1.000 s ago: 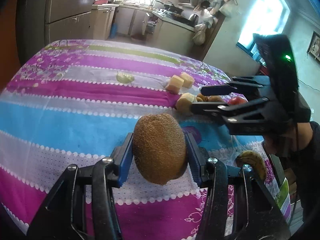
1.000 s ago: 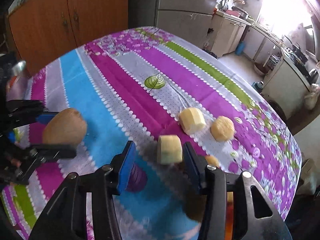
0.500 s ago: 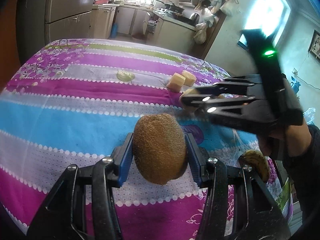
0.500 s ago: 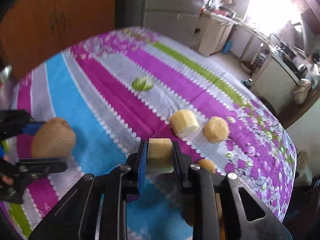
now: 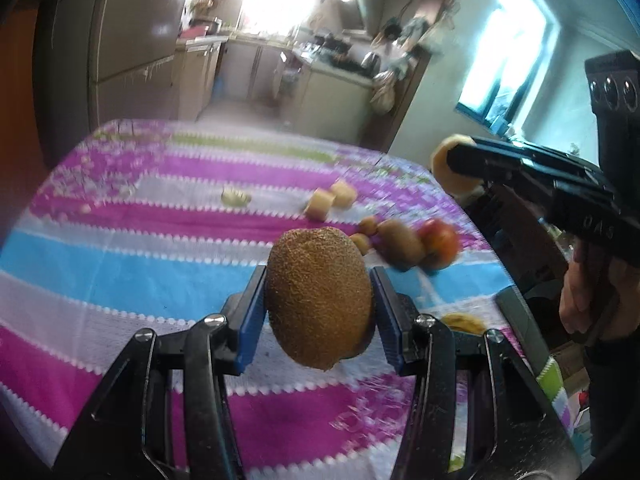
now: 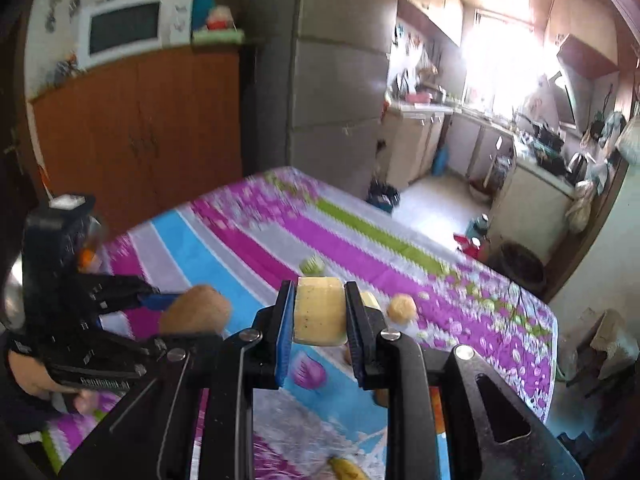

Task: Organize fruits
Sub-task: 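Carry the kiwi and pear chunk in both tools over the steel bowl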

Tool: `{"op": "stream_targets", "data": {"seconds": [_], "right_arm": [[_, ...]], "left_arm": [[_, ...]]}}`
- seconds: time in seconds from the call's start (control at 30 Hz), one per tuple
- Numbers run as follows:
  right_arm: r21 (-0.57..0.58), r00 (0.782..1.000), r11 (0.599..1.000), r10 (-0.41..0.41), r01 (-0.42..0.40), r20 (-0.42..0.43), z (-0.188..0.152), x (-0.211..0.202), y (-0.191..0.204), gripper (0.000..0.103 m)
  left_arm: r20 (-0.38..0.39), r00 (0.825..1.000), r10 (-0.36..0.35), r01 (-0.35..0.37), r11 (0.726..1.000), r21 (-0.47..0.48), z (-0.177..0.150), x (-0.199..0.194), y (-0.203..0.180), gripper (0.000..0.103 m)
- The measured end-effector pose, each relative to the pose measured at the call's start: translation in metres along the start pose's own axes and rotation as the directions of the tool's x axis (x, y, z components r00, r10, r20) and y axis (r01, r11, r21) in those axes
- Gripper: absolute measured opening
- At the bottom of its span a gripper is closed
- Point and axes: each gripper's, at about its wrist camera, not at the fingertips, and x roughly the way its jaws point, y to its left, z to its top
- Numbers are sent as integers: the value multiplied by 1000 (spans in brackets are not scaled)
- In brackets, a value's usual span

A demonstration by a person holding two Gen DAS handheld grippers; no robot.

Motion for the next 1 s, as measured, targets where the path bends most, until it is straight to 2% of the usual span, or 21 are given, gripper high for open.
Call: {"op": "stream_targets", "data": {"seconds": [0.13, 0.3, 0.5, 0.57, 0.7, 0.83, 1.0], "right_arm": [[-20, 995, 998, 55, -54, 78, 22, -30, 35, 27], [-63, 981, 987, 151, -145, 119, 42, -43, 91, 27], [-94, 950, 955, 291, -281, 116, 60, -34, 164, 27], [-106, 938, 942, 330, -320, 104, 63, -27, 188, 27], [-134, 918, 915, 392, -381, 62, 67, -9, 234, 27], [-152, 905, 895, 425, -419, 12, 65, 8, 273, 27], [-158, 896, 882, 439, -443, -63, 62, 37, 303, 27]], "left_arm": [[78, 997, 19, -21, 999, 25, 5, -55, -4, 51], [194, 975, 112, -118, 993, 24, 5, -142, 18, 51], [263, 915, 307, -298, 952, -73, -17, -233, 82, 51], [258, 893, 368, -347, 930, -124, -30, -255, 107, 51], [210, 868, 450, -409, 887, -214, -54, -279, 155, 51], [152, 868, 473, -428, 867, -256, -71, -276, 180, 51], [80, 894, 441, -411, 877, -248, -86, -255, 189, 51]]}}
